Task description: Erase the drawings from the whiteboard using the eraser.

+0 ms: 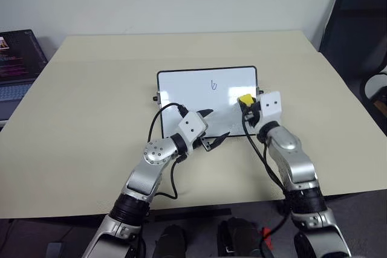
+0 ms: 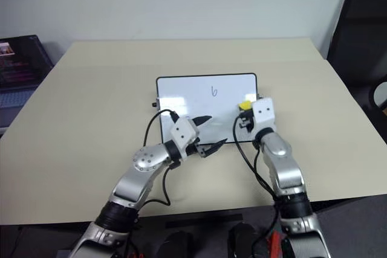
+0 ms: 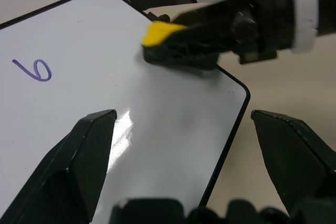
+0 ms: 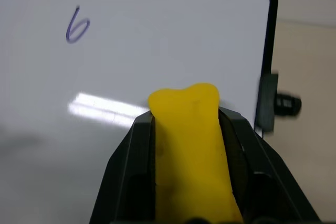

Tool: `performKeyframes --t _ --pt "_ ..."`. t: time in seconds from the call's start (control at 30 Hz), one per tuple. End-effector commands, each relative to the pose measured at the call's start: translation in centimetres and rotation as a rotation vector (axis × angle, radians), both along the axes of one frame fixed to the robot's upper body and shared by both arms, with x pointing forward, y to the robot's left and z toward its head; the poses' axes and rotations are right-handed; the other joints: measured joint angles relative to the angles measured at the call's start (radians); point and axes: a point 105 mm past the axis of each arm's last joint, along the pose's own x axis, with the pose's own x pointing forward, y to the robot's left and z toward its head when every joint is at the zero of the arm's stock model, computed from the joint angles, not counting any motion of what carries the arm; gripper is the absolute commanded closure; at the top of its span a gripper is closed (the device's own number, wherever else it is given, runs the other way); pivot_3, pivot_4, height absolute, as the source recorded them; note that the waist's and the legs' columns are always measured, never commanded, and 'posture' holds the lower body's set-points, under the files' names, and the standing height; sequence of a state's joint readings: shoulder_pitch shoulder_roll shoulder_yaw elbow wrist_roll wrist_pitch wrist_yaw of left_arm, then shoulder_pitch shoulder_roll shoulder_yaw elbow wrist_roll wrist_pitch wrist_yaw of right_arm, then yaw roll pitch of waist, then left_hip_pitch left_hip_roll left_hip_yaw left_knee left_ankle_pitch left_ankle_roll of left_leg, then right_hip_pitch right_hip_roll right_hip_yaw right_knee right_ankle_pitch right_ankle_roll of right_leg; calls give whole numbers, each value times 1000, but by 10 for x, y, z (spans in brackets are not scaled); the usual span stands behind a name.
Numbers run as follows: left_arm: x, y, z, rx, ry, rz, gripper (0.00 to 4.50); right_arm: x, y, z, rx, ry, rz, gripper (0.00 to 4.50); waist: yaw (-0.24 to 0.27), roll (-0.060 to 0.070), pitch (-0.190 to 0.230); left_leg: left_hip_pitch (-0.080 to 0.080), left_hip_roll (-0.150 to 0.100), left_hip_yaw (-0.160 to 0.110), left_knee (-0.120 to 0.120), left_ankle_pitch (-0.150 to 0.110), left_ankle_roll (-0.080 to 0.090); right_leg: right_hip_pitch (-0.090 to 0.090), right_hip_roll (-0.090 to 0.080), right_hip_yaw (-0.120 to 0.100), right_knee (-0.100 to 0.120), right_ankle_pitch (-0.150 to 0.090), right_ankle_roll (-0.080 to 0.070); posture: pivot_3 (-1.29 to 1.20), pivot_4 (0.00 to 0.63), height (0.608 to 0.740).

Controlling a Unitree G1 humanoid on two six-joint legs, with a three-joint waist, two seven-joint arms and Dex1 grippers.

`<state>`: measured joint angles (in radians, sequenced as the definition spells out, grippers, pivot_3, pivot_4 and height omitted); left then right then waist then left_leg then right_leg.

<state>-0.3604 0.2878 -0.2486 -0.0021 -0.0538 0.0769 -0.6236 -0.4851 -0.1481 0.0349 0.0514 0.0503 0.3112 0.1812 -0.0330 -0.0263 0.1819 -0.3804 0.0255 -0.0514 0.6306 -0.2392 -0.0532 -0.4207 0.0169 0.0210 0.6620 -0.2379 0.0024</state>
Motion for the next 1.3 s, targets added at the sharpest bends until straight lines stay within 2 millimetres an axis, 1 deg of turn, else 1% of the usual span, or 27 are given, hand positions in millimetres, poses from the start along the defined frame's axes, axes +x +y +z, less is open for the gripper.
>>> performKeyframes --t 0.03,0.17,0.27,0.4,0.57,0.73,0.83,0.97,1.03,1.13,1.3 --pt "0 2 11 -13 -47 -1 0 9 -7 5 -28 -24 -40 3220 1 0 0 0 0 0 0 0 0 0 0 0 0 0 0 0 150 740" --pt "1 2 13 -15 -51 5 0 14 -12 -4 -58 15 -80 3220 2 0 0 0 0 0 1 0 0 0 -1 1 1 0 0 0 150 740" --pt "0 3 13 -19 -51 16 0 10 -14 -11 -80 37 -85 3220 1 0 0 1 0 0 2 0 0 1 -1 0 1 1 -1 0 150 740" --pt "0 5 13 -19 -49 28 0 -1 -15 -23 -87 75 -76 3220 2 0 0 2 0 0 2 1 1 3 0 0 2 2 -1 0 150 740" --pt "0 7 13 -19 -51 34 0 -21 -19 -39 -107 129 -61 3220 2 0 0 2 0 0 1 1 1 3 0 0 1 2 -1 0 150 740" --pt "-1 8 12 -19 -51 38 0 -31 -21 -43 -123 142 -47 3220 0 0 0 2 0 0 2 1 1 4 0 0 1 2 -1 0 150 740" --pt "-1 9 13 -27 -55 54 0 -32 -21 -37 -85 117 -37 3220 0 0 0 3 0 0 1 1 1 4 0 0 1 2 -1 0 150 740" --pt "2 9 17 -33 -83 69 0 -33 -18 -16 -57 13 -12 3220 0 0 0 2 0 0 1 1 1 3 0 0 1 2 -1 0 150 740" --pt "3 9 20 -34 -91 71 0 -36 -12 -9 -49 -24 29 3220 0 0 0 1 0 0 1 1 1 1 0 0 1 2 -1 0 150 740" --pt "7 13 26 -41 -119 104 0 -38 2 2 -73 -100 108 3220 0 0 0 0 0 0 0 1 1 0 0 0 0 2 -1 0 150 740" --pt "18 24 31 -27 -163 197 0 -26 13 9 -70 -129 130 3220 1 0 0 0 0 0 0 1 1 0 0 0 -1 2 -1 0 150 740"
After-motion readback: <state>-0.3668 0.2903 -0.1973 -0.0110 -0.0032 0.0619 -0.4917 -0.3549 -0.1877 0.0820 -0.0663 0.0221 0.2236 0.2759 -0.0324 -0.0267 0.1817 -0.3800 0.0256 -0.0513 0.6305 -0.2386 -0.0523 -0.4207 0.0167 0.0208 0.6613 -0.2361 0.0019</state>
